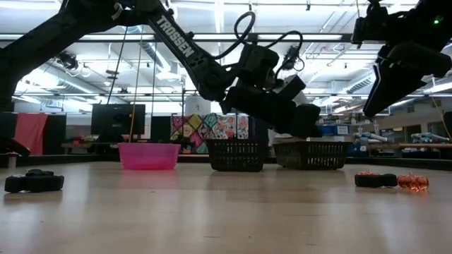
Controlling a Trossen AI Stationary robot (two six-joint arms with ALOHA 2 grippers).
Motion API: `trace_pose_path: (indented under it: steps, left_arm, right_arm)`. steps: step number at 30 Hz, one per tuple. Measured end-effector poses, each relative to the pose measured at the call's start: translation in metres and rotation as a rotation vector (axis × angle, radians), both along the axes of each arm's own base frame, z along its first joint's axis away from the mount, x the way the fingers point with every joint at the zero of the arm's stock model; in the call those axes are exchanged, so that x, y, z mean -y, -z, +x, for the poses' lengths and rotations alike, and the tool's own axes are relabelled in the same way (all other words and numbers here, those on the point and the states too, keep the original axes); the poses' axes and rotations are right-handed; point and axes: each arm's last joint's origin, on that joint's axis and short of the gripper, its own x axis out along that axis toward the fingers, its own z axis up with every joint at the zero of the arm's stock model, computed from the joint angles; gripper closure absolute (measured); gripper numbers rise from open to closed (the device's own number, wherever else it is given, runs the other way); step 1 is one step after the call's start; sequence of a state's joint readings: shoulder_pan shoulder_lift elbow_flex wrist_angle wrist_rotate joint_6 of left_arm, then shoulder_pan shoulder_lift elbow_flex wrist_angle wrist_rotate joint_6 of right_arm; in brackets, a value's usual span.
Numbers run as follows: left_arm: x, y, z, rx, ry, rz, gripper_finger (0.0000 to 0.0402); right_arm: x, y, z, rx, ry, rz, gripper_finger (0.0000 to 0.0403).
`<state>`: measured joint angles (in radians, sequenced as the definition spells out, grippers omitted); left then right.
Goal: Sort Halloween decoration
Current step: Put the orange pumpkin toy into the red bowl
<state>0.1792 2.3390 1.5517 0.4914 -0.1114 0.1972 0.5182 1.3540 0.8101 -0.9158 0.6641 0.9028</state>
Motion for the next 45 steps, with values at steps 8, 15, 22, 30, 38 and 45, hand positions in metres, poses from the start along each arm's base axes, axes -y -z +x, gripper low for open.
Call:
trace_pose_path:
  steps: [8, 15, 22, 30, 38, 45]
  left_arm:
    - [0.013, -0.035, -0.004, -0.017, 0.077, 0.118, 0.0244]
    - [0.081, -0.034, -0.011, -0.107, 0.34, 0.145, 0.0253]
    - [0.137, -0.025, -0.019, -0.201, 0.487, -0.018, 0.0253]
    - [0.177, -0.012, -0.022, -0.223, 0.52, -0.066, 0.0248]
    - [0.175, 0.011, -0.01, -0.103, 0.474, -0.16, 0.0213]
    - [0.172, 0.033, -0.008, -0.111, 0.456, -0.191, 0.0202]
  right_arm:
    - [-0.004, 0.0, -0.003, 0.004, 0.0, 0.004, 0.0234]
    - [-0.012, -0.001, -0.022, -0.01, 0.04, -0.027, 0.0234]
    - [-0.017, -0.009, -0.04, 0.045, 0.06, -0.039, 0.0234]
    - [-0.021, -0.01, -0.038, 0.108, 0.046, -0.034, 0.0234]
    - [-0.023, -0.01, -0.037, 0.12, 0.044, -0.023, 0.0234]
    - [-0.023, -0.01, -0.036, 0.123, 0.04, -0.016, 0.0234]
